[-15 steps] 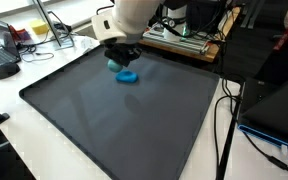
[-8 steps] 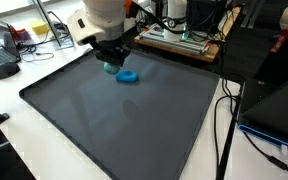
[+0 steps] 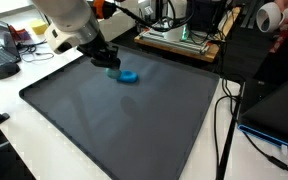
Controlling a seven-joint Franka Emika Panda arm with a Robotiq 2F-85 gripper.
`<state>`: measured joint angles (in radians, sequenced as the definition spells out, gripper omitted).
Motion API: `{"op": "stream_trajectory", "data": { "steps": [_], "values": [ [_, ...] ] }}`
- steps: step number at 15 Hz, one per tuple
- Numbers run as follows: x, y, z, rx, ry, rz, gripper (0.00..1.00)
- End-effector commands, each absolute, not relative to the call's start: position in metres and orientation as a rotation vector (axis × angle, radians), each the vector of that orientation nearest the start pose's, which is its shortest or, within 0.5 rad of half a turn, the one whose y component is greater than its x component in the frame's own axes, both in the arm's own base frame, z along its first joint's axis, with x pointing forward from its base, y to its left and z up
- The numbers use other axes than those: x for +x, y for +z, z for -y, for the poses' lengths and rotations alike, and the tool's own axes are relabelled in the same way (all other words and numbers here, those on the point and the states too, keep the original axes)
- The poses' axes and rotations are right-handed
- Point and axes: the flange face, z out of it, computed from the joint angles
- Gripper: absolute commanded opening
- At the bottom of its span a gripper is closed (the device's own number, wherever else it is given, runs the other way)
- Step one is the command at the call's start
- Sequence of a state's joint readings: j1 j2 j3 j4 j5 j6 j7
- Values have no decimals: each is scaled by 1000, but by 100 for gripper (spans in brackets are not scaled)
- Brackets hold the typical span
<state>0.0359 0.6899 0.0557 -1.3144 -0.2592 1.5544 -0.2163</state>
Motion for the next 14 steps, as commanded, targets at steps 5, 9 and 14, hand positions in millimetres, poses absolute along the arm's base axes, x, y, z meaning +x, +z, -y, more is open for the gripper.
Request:
{"op": "stream_trajectory", "data": {
  "steps": [5,9,14],
  "values": [
    [679,309,46,-2927,629,496,22],
    [660,327,59,-2933,443,518,22],
    [627,352,57,-2996,271,547,22]
  ]
}}
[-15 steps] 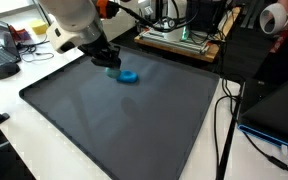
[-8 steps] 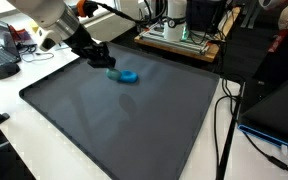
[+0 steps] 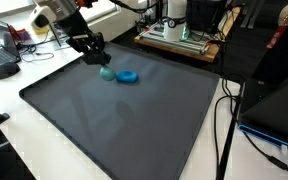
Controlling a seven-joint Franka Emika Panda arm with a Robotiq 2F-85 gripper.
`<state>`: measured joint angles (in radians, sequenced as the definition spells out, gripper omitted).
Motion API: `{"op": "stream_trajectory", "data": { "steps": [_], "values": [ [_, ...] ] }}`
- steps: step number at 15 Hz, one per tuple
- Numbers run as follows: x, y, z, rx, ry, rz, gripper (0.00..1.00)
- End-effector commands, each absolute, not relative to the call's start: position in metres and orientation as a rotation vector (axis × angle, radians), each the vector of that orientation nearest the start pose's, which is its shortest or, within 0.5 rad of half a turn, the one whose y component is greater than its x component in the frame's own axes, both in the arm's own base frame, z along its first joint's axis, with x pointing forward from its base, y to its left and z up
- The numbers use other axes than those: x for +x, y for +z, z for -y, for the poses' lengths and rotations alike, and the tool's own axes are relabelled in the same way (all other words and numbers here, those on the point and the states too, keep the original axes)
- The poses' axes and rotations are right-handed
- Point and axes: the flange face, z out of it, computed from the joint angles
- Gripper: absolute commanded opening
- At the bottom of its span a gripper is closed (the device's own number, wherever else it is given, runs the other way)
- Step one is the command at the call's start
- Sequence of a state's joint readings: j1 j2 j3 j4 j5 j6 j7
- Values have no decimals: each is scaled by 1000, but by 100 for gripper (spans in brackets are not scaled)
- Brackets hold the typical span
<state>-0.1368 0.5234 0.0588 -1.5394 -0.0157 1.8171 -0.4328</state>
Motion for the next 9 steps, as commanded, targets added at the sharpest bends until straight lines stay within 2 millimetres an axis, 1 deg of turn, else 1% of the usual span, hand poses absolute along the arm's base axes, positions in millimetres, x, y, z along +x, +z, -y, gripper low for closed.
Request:
{"op": "stream_trajectory", "data": {
  "steps": [1,5,9],
  "values": [
    [617,356,57,-3005,257,546,22],
    [573,370,53,-2995,159,547,22],
    [528,367,46,-2968,28,527,22]
  ]
}}
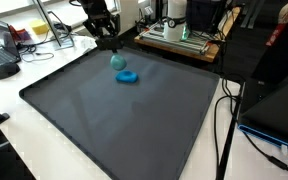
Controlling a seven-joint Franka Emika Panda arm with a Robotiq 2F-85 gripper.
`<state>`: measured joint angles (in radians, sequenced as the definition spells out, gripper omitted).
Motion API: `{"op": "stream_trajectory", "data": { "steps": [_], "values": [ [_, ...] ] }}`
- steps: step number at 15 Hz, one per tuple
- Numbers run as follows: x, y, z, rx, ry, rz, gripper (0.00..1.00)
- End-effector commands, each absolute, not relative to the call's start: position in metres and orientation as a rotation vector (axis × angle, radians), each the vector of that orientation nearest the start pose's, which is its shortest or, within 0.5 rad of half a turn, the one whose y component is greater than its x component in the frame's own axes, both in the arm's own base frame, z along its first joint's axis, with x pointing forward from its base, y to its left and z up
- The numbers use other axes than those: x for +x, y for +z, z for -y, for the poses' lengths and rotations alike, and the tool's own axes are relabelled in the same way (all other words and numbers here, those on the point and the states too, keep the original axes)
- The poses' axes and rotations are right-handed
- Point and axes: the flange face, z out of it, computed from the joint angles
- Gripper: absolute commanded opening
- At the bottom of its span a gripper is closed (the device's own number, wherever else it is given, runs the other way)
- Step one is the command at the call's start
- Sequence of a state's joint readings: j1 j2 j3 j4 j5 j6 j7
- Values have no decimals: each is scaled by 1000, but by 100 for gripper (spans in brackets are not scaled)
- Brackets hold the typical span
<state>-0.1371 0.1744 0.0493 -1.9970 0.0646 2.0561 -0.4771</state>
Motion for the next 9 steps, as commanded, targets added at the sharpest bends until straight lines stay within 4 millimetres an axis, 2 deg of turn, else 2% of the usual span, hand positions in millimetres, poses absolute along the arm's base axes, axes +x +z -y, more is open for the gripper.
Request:
{"op": "stream_trajectory", "data": {
  "steps": [1,5,9],
  "values": [
    [517,364,45,-2965,-22,521,22],
    [473,348,35,-3009,-246,515,22],
    [444,325,24,-3039,-384,520,22]
  ]
}}
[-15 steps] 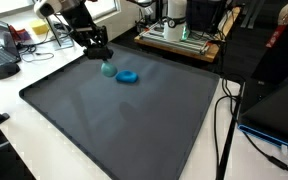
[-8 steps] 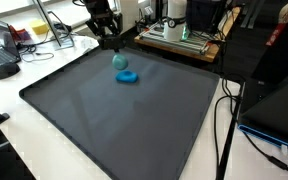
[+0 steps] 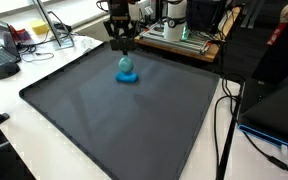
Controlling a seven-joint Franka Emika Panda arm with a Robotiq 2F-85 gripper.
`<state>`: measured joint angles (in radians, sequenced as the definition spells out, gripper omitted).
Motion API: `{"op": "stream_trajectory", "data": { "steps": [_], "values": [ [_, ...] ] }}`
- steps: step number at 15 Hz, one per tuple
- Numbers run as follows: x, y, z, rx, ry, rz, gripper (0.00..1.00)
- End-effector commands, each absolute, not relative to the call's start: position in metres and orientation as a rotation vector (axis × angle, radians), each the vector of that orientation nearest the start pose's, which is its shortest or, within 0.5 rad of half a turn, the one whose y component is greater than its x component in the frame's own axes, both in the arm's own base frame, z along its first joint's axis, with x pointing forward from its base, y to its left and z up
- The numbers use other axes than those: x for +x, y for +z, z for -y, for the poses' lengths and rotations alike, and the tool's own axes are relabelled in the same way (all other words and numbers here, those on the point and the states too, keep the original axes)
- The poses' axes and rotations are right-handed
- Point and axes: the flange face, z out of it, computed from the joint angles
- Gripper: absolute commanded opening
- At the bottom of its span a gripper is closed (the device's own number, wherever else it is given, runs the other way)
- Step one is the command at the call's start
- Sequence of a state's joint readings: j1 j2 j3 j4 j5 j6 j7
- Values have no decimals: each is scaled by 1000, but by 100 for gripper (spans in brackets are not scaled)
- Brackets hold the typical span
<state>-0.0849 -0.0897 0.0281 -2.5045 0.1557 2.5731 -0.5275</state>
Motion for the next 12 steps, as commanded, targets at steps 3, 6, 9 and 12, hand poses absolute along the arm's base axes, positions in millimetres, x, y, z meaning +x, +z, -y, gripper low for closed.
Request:
{"op": "stream_trajectory", "data": {
  "steps": [3,6,9,12],
  "values": [
    [429,315,18,-3028,-528,465,22],
    [424,302,16,-3058,-615,401,22],
    [420,295,17,-3077,-640,382,22],
    [426,317,15,-3084,-665,433,22]
  ]
}}
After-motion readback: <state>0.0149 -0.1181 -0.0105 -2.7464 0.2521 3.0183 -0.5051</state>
